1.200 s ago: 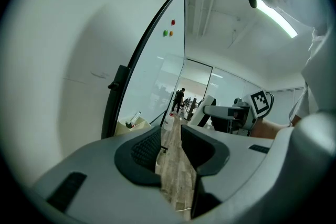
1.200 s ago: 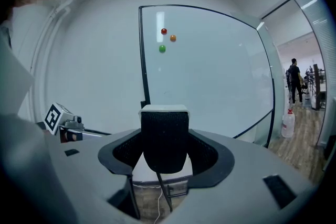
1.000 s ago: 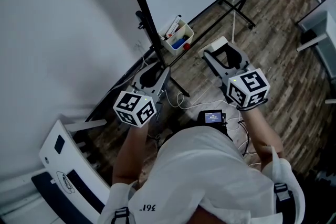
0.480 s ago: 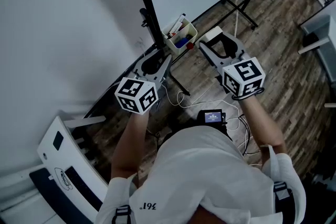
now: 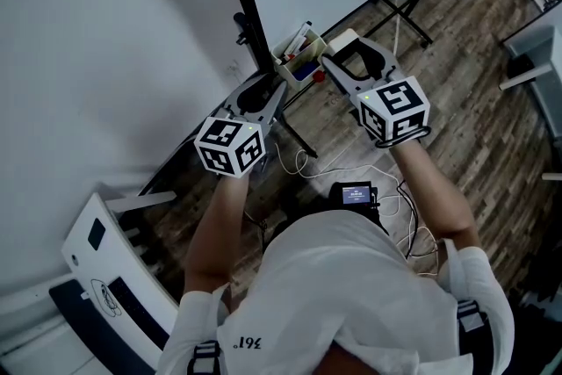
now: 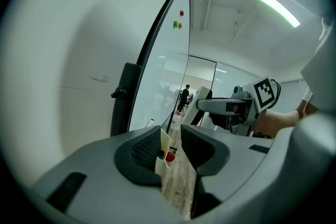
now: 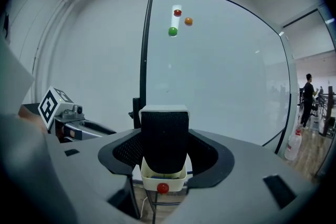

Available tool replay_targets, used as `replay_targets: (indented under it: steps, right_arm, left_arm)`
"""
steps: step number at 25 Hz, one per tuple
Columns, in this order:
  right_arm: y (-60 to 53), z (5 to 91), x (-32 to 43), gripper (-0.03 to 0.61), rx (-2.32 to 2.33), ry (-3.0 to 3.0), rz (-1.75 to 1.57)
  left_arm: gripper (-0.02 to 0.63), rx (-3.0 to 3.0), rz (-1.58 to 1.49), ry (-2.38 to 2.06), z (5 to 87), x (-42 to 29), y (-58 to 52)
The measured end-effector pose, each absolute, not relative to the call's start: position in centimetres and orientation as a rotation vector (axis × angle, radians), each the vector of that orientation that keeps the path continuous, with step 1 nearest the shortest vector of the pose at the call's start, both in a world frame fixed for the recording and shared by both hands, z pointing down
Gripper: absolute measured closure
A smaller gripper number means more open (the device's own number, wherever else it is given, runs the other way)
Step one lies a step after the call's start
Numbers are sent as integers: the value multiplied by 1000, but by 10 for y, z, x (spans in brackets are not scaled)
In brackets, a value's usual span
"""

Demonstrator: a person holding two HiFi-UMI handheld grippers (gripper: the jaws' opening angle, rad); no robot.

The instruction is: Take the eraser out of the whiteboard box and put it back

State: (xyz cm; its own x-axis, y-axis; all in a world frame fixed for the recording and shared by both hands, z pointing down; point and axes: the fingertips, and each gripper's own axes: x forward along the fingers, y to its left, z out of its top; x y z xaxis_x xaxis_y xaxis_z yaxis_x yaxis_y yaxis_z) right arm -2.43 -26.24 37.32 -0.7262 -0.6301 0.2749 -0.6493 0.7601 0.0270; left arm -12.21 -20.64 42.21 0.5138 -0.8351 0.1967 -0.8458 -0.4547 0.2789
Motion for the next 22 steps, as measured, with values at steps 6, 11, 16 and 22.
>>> replay_targets:
  steps: [6,11,16,22]
  right_arm:
    - [-274,389,-36,310,967,-2662,96]
    - [-283,407,-46,310,944,-2630,100]
    - [-289,425,-54,310,919,-2624,197]
    - [-301,451,-58,310,926,-2593,285]
  left_arm:
    - [486,2399,45,-1388,432,-122,-216]
    - [486,2384,59,-1392,442,-123,-221]
    - [486,2356,84,-1394,456,-123,-222]
    - [486,2312,103,-1383,474,-125,-223]
